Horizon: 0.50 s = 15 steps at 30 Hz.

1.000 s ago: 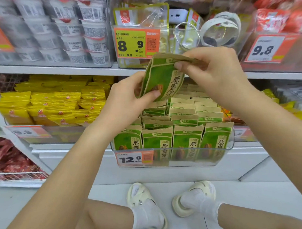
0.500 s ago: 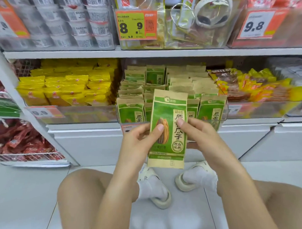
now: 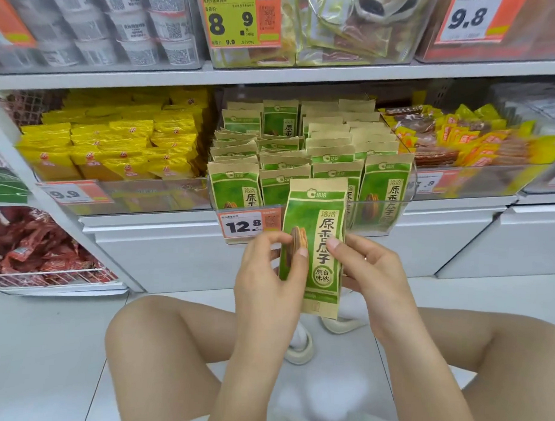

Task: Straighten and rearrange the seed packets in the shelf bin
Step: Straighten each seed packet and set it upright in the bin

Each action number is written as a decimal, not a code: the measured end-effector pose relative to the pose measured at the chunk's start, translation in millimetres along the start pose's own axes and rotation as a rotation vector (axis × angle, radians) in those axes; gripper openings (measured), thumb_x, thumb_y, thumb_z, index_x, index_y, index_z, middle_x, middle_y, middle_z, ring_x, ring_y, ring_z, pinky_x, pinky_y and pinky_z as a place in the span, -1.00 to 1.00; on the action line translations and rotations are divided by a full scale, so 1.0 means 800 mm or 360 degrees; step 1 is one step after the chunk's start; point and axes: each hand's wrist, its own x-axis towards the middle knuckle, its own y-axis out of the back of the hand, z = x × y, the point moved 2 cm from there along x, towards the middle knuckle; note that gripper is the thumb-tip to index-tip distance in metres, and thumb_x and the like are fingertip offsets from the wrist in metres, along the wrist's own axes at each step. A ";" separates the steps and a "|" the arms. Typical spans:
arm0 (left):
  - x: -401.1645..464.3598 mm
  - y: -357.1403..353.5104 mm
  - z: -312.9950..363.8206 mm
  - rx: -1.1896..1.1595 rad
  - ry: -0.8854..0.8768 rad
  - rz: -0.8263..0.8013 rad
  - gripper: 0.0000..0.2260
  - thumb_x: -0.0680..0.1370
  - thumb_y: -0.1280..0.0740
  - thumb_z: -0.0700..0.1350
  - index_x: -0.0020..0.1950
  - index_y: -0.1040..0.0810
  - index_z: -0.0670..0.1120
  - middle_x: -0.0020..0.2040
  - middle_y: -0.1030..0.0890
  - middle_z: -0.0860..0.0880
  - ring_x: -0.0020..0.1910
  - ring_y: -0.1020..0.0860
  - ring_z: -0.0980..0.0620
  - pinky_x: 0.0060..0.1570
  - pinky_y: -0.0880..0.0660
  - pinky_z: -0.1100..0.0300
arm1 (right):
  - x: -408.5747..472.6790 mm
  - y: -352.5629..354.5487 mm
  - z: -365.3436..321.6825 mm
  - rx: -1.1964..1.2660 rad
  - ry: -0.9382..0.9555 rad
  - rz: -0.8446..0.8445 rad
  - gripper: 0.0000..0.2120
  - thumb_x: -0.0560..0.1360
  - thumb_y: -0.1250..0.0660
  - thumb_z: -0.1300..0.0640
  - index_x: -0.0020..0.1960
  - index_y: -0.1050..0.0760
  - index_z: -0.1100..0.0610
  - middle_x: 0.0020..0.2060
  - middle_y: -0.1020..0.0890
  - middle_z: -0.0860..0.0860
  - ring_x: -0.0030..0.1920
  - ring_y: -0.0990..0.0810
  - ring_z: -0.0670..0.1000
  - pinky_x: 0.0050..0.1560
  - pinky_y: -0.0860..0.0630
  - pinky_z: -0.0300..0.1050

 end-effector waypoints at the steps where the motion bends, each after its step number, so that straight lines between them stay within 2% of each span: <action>1: -0.002 -0.001 0.000 0.0056 -0.0013 -0.0040 -0.86 0.46 -0.41 0.04 -0.03 -0.49 0.15 0.02 -0.55 0.25 0.05 -0.53 0.27 0.04 -0.57 0.06 | -0.001 -0.002 -0.001 0.0026 0.0027 0.0024 -0.84 0.52 -0.32 0.25 0.05 -0.63 0.15 -0.21 -0.73 0.01 -0.26 -0.67 -0.10 -0.24 -0.57 -0.28; 5: -0.005 -0.008 -0.004 0.0083 0.0101 -0.0228 -0.64 0.30 -0.32 0.28 0.02 -0.43 0.19 0.07 -0.55 0.23 0.06 -0.52 0.31 0.08 -0.55 0.05 | -0.005 -0.008 -0.004 0.0023 0.0123 0.0025 -0.81 0.50 -0.33 0.32 0.06 -0.62 0.15 -0.16 -0.73 0.02 -0.20 -0.68 -0.12 -0.23 -0.54 -0.33; 8: -0.007 -0.009 -0.001 0.0015 0.0157 -0.0328 -0.54 0.23 -0.33 0.33 0.05 -0.40 0.19 0.07 -0.55 0.18 0.05 -0.51 0.35 0.05 -0.54 0.14 | -0.008 -0.011 -0.005 -0.0048 0.0176 0.0018 -0.80 0.51 -0.33 0.31 0.09 -0.63 0.17 -0.13 -0.73 0.06 -0.16 -0.70 -0.04 -0.19 -0.58 -0.25; 10: -0.007 -0.008 0.001 -0.0052 0.0203 -0.0393 -0.47 0.18 -0.38 0.31 0.08 -0.39 0.18 0.03 -0.58 0.20 0.02 -0.52 0.39 0.00 -0.55 0.19 | -0.009 -0.012 -0.007 -0.0109 0.0200 0.0004 -0.81 0.53 -0.33 0.27 0.09 -0.63 0.13 -0.15 -0.73 0.05 -0.15 -0.71 0.00 -0.16 -0.60 -0.22; 12: -0.007 -0.007 0.001 -0.0181 0.0235 -0.0413 -0.46 0.18 -0.45 0.26 0.08 -0.39 0.16 -0.02 -0.58 0.34 -0.01 -0.54 0.38 -0.04 -0.57 0.22 | -0.009 -0.012 -0.008 -0.0165 0.0219 0.0038 -0.84 0.53 -0.33 0.24 0.02 -0.64 0.06 -0.21 -0.73 -0.02 -0.20 -0.70 -0.06 -0.14 -0.59 -0.24; 13: -0.006 -0.007 -0.001 -0.0271 0.0251 -0.0411 -0.48 0.21 -0.49 0.20 0.07 -0.41 0.13 -0.04 -0.57 0.41 -0.02 -0.56 0.36 -0.08 -0.56 0.26 | -0.008 -0.012 -0.008 -0.0189 0.0226 0.0079 -0.86 0.53 -0.34 0.21 -0.03 -0.64 0.03 -0.25 -0.73 -0.06 -0.22 -0.69 -0.11 -0.11 -0.59 -0.24; 15: -0.005 -0.006 -0.008 -0.0466 0.0302 -0.0426 -0.56 0.27 -0.51 0.05 0.06 -0.43 0.02 -0.07 -0.60 0.41 -0.03 -0.59 0.31 -0.16 -0.53 0.34 | -0.006 -0.011 -0.008 -0.0220 0.0231 0.0157 -0.94 0.49 -0.38 0.13 -0.10 -0.65 0.06 -0.26 -0.72 -0.05 -0.20 -0.67 -0.11 -0.02 -0.59 -0.15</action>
